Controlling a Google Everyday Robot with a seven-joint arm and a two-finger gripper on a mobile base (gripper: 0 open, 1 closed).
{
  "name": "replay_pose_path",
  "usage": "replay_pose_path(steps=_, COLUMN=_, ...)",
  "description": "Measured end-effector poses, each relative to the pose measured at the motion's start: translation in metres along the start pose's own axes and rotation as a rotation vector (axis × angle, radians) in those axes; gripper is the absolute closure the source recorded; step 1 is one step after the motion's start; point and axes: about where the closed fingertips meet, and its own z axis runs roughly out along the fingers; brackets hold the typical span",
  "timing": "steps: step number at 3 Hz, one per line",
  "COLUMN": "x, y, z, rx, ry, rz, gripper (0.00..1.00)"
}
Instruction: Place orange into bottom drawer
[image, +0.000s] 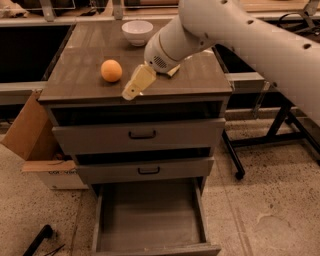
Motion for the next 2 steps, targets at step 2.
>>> replay_pose_path(steps=2, x=-0.021, y=-0.013, z=0.052, rx=-0.056, ry=-0.139, rz=0.042, gripper=0.00)
